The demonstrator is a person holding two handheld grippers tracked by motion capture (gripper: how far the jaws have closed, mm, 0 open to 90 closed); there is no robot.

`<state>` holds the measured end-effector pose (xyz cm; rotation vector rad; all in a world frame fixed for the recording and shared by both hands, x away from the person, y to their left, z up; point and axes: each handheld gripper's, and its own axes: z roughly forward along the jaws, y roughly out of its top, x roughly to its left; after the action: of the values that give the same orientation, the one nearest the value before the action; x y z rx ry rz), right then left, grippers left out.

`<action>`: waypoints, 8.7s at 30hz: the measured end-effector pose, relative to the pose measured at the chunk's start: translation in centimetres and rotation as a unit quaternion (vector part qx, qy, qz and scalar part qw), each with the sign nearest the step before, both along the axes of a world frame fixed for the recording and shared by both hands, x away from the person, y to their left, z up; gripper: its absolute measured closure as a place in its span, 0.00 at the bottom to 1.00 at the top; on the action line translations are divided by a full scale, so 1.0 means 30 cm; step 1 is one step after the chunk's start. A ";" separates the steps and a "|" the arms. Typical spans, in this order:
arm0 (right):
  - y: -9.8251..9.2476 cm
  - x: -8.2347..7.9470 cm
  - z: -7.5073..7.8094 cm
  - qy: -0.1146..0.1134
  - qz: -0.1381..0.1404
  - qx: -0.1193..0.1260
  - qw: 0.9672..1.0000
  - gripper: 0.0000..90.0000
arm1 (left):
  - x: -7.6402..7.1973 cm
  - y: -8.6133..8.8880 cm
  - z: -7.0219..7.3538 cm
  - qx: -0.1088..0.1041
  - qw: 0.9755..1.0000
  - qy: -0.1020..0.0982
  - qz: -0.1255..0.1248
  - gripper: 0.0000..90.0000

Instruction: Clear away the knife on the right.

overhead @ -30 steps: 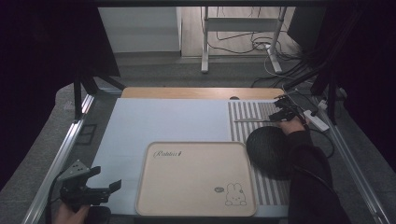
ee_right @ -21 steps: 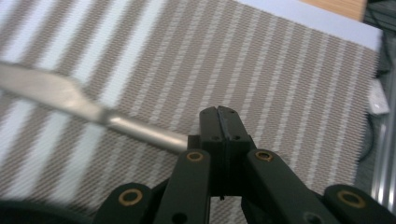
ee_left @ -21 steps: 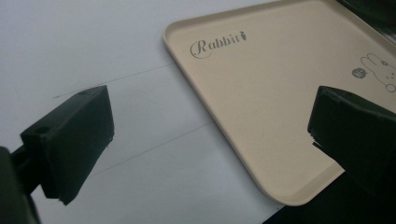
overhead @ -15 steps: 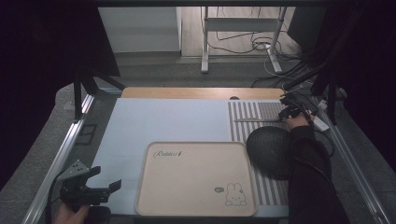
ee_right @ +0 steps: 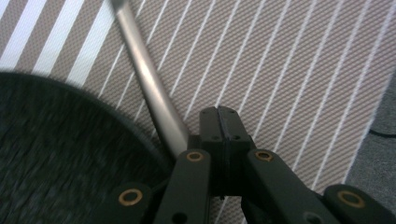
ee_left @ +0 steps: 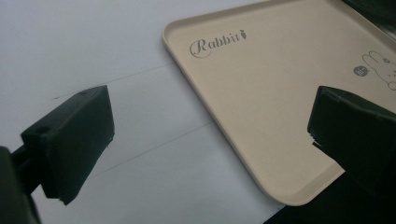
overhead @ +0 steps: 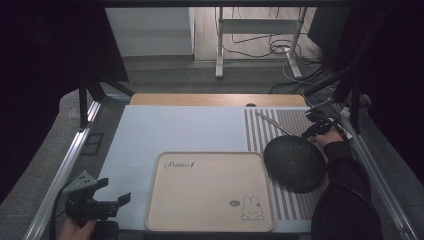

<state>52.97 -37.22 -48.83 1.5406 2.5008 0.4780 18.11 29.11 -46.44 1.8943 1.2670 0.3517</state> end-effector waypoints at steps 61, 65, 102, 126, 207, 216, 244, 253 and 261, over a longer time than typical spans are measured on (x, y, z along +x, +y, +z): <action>0.151 0.080 -0.015 -0.030 0.051 0.006 0.998 0.89 | -0.001 -0.005 0.000 0.008 1.000 0.001 -0.001 0.02; 0.139 0.080 -0.014 -0.030 0.048 0.014 0.998 0.89 | 0.000 -0.005 0.000 0.007 1.000 0.000 -0.001 0.02; -0.003 -0.006 0.139 -0.073 0.002 0.040 0.997 0.89 | 0.000 -0.005 0.001 0.007 1.000 0.000 -0.001 0.02; 0.282 -0.251 0.146 -0.055 0.126 0.024 0.990 0.89 | 0.000 -0.005 0.001 0.007 1.000 -0.001 -0.001 0.02; 0.710 -0.614 -0.031 0.022 0.300 -0.006 0.954 1.00 | 0.000 -0.010 0.000 0.012 1.000 -0.001 -0.004 0.02; 0.774 -0.549 -0.034 -0.011 0.304 -0.029 0.952 1.00 | 0.004 -0.012 0.000 0.016 1.000 0.002 -0.005 0.02; 0.598 -0.480 -0.023 0.007 0.232 -0.017 0.973 1.00 | 0.007 -0.014 0.001 0.017 1.000 0.002 -0.006 0.03; 0.604 -0.490 0.006 -0.006 0.226 0.023 0.974 0.84 | 0.007 -0.014 0.001 0.018 1.000 0.002 -0.007 0.03; 0.596 -0.533 0.052 -0.031 0.228 0.048 0.972 0.63 | 0.007 -0.013 0.001 0.016 1.000 0.002 -0.007 0.03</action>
<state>37.00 -19.35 -47.25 0.9460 2.8129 0.7036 18.31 28.71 -46.42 1.9305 1.2582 0.3622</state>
